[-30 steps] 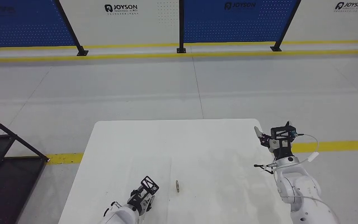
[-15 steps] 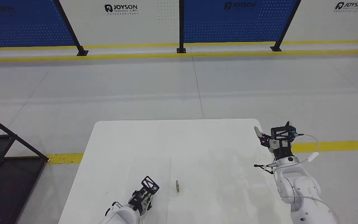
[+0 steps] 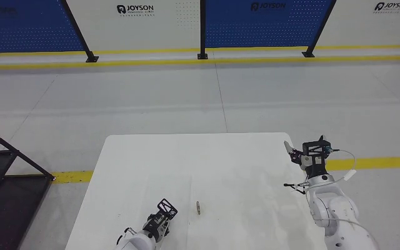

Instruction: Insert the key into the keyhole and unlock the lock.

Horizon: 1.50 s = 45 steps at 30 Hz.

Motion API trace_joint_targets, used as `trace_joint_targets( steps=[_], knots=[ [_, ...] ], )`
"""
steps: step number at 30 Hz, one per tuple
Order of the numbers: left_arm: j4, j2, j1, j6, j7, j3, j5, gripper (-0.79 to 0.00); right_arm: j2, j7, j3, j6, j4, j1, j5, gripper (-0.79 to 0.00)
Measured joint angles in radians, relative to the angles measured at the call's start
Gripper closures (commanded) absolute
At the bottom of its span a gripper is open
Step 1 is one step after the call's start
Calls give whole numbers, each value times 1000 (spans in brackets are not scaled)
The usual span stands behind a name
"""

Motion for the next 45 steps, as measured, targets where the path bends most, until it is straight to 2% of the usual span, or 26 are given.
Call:
trace_joint_targets(
  steps=[10,21,23,24,36,42,45],
  knots=[
    [-4,2,7,13,16,-1,8,-114,0,0,0,0,0,0,0,-785],
    [-16,4,24,31,31,-10,15,-95,0,0,0,0,0,0,0,-785],
    [-19,5,28,32,34,-12,14,-12,0,0,0,0,0,0,0,-785],
    [-20,5,29,32,36,-14,13,0,0,0,0,0,0,0,0,-785],
    [-48,10,54,16,65,-36,-16,0,0,0,0,0,0,0,0,-785],
    [-111,24,109,-72,115,-111,-87,0,0,0,0,0,0,0,0,-785],
    [-140,30,142,-95,184,-160,-112,0,0,0,0,0,0,0,0,-785]
  ],
)
